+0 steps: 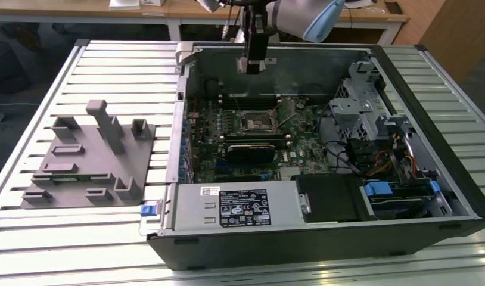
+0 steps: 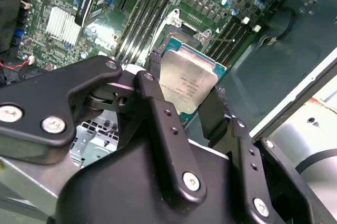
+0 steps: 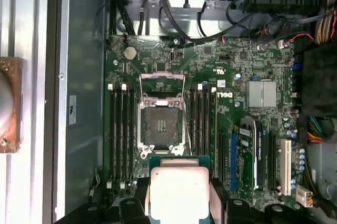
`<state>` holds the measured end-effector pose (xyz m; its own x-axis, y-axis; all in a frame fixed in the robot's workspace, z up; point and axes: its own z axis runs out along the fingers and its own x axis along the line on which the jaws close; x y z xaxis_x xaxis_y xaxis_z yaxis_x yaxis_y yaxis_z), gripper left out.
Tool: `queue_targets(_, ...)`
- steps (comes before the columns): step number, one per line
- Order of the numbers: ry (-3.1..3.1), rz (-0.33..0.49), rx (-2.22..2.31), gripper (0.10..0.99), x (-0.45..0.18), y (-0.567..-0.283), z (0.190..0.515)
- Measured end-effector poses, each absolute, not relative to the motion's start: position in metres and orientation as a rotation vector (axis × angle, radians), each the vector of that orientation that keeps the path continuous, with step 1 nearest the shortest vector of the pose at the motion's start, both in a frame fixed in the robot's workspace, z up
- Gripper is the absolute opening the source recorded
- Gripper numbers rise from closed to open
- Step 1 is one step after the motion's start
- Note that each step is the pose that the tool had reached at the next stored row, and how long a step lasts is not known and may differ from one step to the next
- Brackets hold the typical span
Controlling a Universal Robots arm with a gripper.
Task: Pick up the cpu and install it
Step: 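Place the cpu into insertion slot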
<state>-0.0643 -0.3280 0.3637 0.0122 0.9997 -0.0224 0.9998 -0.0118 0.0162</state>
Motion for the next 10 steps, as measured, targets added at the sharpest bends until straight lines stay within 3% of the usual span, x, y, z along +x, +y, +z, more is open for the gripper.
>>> queue_targets(10, 2.186, -0.007, 2.218, 0.533, -0.0631, -0.3278, 0.3598)
